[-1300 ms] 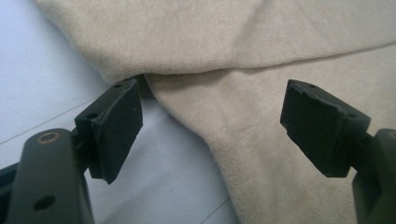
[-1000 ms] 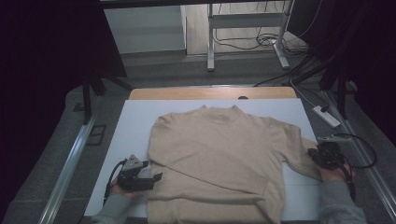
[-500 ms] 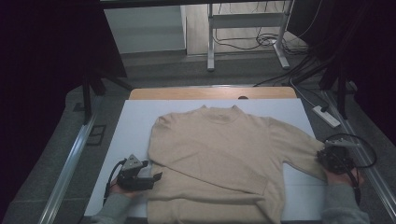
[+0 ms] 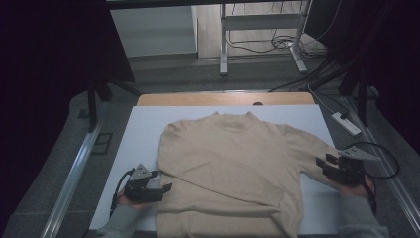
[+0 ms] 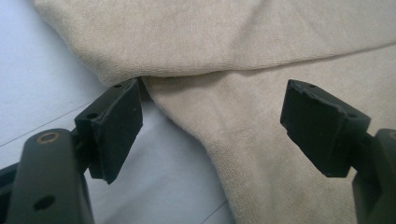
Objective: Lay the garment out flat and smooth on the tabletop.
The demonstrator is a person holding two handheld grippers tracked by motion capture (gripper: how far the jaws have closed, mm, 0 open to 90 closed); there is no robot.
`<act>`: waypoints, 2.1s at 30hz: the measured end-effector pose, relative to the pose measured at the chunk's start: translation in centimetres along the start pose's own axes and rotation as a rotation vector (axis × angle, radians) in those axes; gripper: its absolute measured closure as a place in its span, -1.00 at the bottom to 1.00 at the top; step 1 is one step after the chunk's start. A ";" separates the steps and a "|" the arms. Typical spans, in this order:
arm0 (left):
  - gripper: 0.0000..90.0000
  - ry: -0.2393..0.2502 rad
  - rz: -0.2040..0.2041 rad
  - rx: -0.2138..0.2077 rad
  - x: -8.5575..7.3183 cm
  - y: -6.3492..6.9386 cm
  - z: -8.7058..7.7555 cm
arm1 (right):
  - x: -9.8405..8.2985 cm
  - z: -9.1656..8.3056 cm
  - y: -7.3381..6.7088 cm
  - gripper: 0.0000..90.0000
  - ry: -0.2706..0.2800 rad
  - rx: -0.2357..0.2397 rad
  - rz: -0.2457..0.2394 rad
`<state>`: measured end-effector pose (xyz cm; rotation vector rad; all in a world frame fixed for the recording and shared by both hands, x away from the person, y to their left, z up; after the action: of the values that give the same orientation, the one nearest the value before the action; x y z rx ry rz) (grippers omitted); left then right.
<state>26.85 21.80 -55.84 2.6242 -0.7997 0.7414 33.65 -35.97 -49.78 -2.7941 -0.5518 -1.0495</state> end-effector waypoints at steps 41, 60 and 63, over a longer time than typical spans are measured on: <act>-0.54 0.019 0.005 -0.004 0.1 0.1 -0.3 | -1.6 3.1 -13.0 0.15 -0.273 0.345 -0.406; -0.54 0.019 0.001 0.003 0.1 0.0 -0.3 | 3.1 3.4 -20.9 0.87 -0.095 0.471 -0.482; -0.54 0.018 0.002 0.004 0.1 -0.1 -0.3 | 4.4 4.0 -24.6 0.87 -0.048 0.519 -0.525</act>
<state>26.84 21.99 -55.58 2.6169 -0.7960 0.7670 30.03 -10.94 -50.61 -2.2629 -1.3881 -0.7533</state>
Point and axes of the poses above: each handheld gripper's, and its own axes: z roughly forward along the jaws, x roughly out of its top, y roughly to its right, the point moved 3 cm from there along z, roughly forward along the jaws, and after that the axes turned 14 degrees about -y, right-handed, at the moved point
